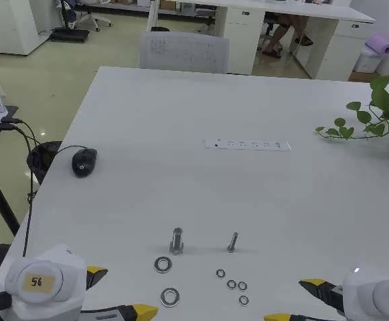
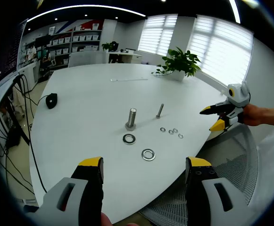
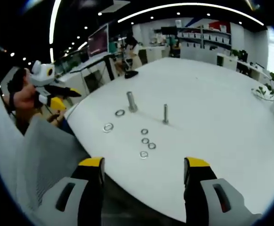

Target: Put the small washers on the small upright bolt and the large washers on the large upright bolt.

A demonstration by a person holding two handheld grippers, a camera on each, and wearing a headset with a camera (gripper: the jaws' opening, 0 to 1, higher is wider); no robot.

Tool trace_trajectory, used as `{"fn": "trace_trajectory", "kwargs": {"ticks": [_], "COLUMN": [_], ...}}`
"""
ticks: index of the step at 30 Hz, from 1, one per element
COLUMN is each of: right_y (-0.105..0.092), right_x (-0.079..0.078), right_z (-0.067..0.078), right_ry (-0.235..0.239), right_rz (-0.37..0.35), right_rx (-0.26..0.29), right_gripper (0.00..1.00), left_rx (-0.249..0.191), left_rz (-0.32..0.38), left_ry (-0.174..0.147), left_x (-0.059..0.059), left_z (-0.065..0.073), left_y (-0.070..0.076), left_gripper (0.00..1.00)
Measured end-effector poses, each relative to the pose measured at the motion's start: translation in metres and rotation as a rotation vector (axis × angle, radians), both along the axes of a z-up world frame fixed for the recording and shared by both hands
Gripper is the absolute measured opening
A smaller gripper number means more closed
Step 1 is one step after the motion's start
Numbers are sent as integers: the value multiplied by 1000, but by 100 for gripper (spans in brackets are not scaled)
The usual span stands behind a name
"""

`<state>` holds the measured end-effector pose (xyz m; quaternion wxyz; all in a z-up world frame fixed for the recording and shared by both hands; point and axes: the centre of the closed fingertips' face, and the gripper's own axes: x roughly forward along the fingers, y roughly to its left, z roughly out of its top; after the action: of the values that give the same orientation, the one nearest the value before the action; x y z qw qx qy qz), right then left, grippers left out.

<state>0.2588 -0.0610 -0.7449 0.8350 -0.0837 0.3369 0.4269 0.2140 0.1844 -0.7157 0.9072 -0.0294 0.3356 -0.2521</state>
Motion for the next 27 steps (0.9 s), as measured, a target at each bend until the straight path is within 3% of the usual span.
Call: {"fn": "trace_trajectory", "kwargs": {"ticks": [27], "right_y": [-1], "right_x": [-2], "right_z": [-2], "right_ry": [7], "right_rz": [-8], "right_rx": [5], "right_gripper": [69], "left_rx": [8], "left_rz": [-36], "left_ry": [-2], "left_x": [0], "left_z": [0], "left_y": [-10], "left_gripper": [71]}}
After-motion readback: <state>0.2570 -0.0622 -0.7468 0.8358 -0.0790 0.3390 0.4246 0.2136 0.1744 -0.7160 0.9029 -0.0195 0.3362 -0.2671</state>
